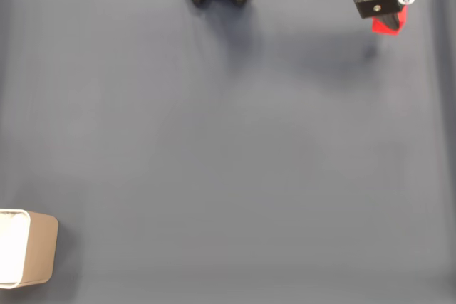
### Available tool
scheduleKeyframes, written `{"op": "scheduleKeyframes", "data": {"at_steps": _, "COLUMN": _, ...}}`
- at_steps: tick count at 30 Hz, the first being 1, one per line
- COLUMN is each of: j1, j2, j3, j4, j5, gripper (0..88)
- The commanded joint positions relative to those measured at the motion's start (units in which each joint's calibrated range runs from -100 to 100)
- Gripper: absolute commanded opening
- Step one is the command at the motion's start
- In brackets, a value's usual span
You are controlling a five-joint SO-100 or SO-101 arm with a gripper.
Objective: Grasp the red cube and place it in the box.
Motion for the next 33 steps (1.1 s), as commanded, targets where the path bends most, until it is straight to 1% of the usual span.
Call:
{"op": "scheduleKeyframes", "data": {"at_steps": 1, "j1": 5.89, "j2": -2.66, "j3": -7.02, "j4": 3.48, "j5": 0.44, "gripper": 0.0}}
{"op": "scheduleKeyframes", "data": {"at_steps": 10, "j1": 17.39, "j2": -2.40, "j3": -10.94, "j4": 5.53, "j5": 1.66, "gripper": 0.0}}
{"op": "scheduleKeyframes", "data": {"at_steps": 27, "j1": 31.60, "j2": -0.32, "j3": -25.18, "j4": 8.16, "j5": -2.20, "gripper": 0.0}}
{"op": "scheduleKeyframes", "data": {"at_steps": 33, "j1": 37.56, "j2": 1.59, "j3": -29.46, "j4": 8.24, "j5": -2.74, "gripper": 0.0}}
